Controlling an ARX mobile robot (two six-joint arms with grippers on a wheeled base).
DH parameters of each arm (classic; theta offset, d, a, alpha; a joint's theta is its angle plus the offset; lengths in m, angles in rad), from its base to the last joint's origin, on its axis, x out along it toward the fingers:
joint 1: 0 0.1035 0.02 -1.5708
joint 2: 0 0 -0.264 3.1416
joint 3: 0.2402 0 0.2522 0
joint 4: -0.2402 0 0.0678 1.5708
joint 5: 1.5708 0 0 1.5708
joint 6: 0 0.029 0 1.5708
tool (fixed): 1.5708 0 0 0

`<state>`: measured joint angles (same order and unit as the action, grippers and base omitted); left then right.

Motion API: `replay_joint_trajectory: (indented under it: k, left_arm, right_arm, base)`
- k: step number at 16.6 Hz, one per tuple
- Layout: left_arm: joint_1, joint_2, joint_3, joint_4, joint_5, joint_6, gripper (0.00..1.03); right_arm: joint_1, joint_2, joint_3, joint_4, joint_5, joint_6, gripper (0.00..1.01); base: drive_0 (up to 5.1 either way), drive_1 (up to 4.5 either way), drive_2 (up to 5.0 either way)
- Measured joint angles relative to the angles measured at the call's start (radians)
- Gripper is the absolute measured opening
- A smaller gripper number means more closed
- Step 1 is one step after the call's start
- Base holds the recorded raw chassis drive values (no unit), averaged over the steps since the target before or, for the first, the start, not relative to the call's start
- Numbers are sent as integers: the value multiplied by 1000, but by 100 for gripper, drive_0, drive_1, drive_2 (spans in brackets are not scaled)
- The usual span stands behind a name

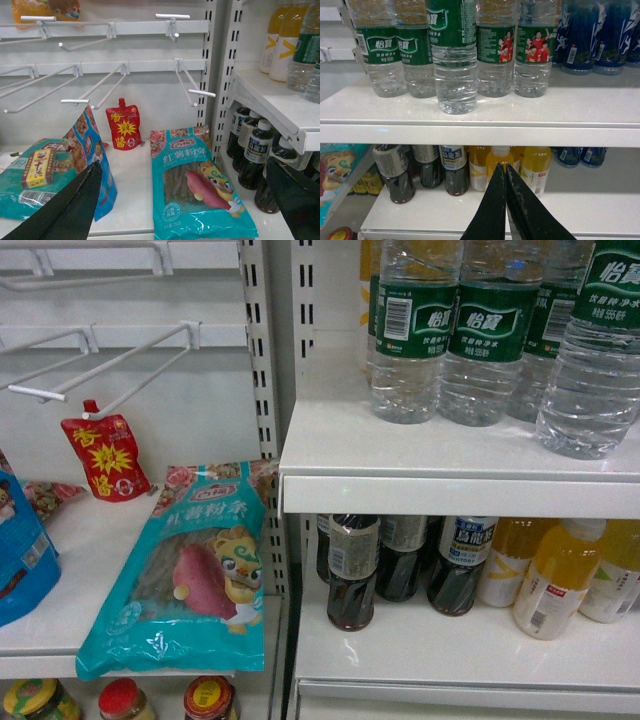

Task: Move water from second to third shelf

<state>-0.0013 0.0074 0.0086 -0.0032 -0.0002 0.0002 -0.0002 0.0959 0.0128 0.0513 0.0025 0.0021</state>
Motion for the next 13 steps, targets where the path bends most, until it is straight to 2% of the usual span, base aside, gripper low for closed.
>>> replay_joint_trajectory:
  k: [1,10,11,12,13]
  left_arm:
    - [0,0,0,0,-1,0,98]
    - [0,0,0,0,-1,0,98]
    - [0,0,0,0,0,0,98]
    - [0,0,0,0,-1,0,98]
    - [0,0,0,0,0,0,98]
  right_arm:
    - [0,-93,0,-50,-3,0,2]
    - [0,-92,0,-54,-3,0,2]
    - [0,-92,0,-54,-3,-1,4]
    - [0,-92,0,-55,-3,0,11]
    - [0,-92,0,-55,-3,0,22]
  base:
    - [0,0,0]
    - [0,0,0]
    - [0,0,0]
    - [0,0,0]
    - [0,0,0]
